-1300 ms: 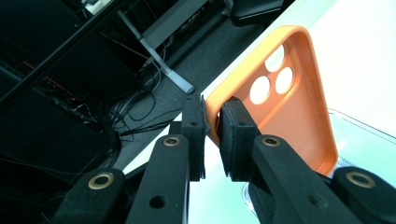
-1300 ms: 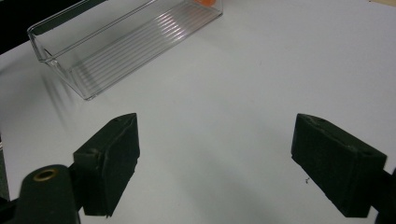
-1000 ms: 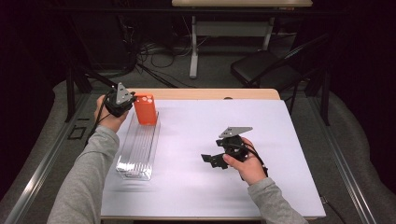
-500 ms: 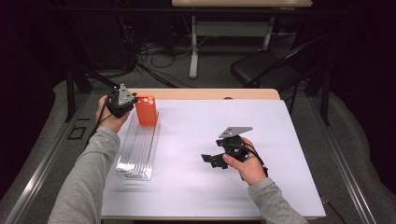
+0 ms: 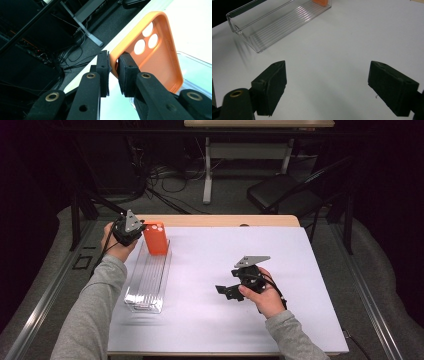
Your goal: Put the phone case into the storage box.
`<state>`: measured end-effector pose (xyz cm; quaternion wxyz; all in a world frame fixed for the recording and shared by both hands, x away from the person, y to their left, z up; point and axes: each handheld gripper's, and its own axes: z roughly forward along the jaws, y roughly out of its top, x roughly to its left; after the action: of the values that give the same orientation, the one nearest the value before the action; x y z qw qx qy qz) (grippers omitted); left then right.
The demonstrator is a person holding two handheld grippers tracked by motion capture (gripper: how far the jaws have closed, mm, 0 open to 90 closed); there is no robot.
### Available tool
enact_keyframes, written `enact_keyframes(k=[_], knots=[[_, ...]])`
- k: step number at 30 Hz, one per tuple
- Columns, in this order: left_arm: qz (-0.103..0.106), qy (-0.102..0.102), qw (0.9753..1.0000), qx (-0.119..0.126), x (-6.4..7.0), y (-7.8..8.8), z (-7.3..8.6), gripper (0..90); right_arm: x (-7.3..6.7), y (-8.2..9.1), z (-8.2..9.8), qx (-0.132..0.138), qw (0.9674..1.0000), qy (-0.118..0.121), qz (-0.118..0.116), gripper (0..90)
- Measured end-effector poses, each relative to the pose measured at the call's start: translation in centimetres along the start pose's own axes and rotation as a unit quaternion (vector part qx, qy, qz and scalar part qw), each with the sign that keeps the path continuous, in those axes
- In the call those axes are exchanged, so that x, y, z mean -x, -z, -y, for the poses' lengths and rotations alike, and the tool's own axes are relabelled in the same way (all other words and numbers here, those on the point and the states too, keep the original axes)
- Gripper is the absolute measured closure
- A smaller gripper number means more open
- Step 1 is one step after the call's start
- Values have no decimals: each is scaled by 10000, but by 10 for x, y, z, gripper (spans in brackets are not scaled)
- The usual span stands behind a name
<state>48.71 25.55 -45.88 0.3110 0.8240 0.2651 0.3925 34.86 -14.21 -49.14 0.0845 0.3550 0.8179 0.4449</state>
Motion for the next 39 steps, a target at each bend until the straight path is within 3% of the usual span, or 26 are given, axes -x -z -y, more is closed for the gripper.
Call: enact_keyframes(k=[16, 26, 39], knots=[[-52, 130, 9999, 4, -1, 0, 0, 745, 1, 0, 0, -2, 10000, 4, 5, 151], [-103, 320, 9994, 38, -3, 1, 1, 605, 0, 0, 0, -3, 10000, 8, 8, 151], [145, 917, 9956, -114, -6, 6, 2, 490, 2, 0, 1, -18, 10000, -11, 8, 151]])
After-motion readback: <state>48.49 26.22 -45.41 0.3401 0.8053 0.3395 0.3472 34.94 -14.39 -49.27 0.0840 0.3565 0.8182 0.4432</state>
